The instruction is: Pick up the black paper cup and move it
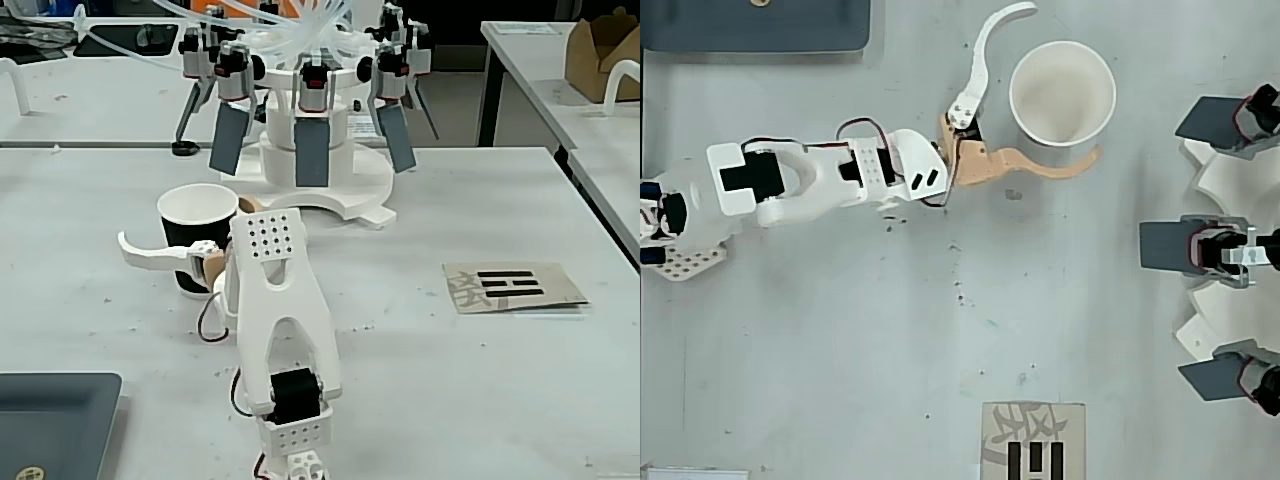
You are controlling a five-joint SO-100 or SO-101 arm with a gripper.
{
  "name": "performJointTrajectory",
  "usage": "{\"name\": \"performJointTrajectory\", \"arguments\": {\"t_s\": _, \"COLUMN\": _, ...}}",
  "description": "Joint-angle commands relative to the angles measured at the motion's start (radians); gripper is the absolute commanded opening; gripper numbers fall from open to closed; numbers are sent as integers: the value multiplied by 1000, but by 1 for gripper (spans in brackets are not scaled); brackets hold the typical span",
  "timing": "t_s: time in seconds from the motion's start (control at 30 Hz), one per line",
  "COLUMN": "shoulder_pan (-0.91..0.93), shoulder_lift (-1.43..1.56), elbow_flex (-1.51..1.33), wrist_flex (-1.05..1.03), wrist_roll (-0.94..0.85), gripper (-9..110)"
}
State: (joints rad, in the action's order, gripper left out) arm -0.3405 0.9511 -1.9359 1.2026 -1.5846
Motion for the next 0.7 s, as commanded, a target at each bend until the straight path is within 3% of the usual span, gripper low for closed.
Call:
{"name": "performJointTrajectory", "arguments": {"t_s": 0.0, "shoulder_pan": -17, "shoulder_lift": 9, "elbow_flex": 69, "wrist_flex": -12, "wrist_roll": 6, "gripper": 52}}
{"name": "performJointTrajectory", "arguments": {"t_s": 0.23, "shoulder_pan": -28, "shoulder_lift": -15, "elbow_flex": 118, "wrist_flex": -49, "wrist_roll": 11, "gripper": 51}}
{"name": "performJointTrajectory", "arguments": {"t_s": 0.67, "shoulder_pan": -34, "shoulder_lift": -18, "elbow_flex": 121, "wrist_flex": -55, "wrist_roll": 49, "gripper": 38}}
